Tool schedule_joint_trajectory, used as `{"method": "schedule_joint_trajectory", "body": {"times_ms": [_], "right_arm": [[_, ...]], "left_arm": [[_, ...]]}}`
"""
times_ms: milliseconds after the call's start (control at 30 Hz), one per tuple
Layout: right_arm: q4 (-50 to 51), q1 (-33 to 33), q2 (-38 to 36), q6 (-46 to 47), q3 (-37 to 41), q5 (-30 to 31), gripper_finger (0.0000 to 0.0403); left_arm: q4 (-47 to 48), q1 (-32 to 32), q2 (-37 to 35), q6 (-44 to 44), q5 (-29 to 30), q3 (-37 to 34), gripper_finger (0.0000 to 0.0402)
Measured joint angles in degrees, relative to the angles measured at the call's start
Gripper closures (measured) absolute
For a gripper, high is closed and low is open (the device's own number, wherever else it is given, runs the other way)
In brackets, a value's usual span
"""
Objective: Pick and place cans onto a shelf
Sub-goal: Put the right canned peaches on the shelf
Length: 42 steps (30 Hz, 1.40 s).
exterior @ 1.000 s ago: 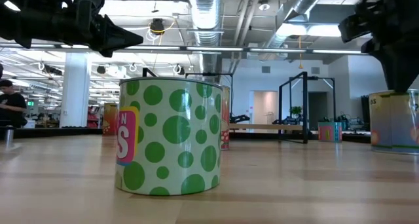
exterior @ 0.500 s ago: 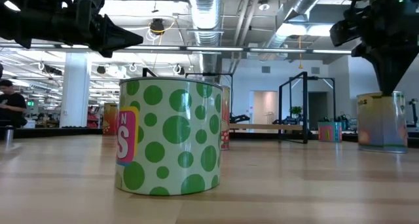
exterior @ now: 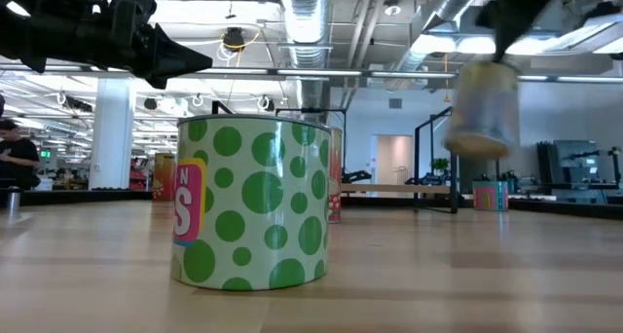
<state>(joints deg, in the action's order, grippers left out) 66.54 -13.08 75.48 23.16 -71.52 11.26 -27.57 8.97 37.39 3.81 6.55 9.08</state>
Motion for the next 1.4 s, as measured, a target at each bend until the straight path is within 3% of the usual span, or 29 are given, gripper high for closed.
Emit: {"method": "schedule_joint_trajectory", "body": {"times_ms": [167, 367, 600, 1000, 1400], "right_arm": [[-1.7, 5.8, 7.6, -13.3, -11.5, 3.6, 0.0399], [-0.7, 16.5, 20.9, -33.7, -26.0, 3.6, 0.0399], [-0.4, 28.2, 34.2, -49.1, -38.1, 3.6, 0.0399], [-4.0, 39.5, 47.5, -63.0, -47.6, 2.2, 0.04], [-5.4, 41.4, 48.7, -67.7, -49.0, -0.9, 0.0398]], "left_arm": [[0.0, 0.0, 0.0, 0.0, 0.1, 0.0, 0.0401], [0.1, 0.0, 0.0, 0.0, 0.1, 0.0, 0.0401], [0.4, 0.0, 0.0, -0.3, 0.0, 0.0, 0.0401], [0.7, 0.0, 0.0, -0.6, -0.1, 0.0, 0.0401], [0.7, 0.0, 0.0, -0.6, -0.1, 0.0, 0.0401]]}}
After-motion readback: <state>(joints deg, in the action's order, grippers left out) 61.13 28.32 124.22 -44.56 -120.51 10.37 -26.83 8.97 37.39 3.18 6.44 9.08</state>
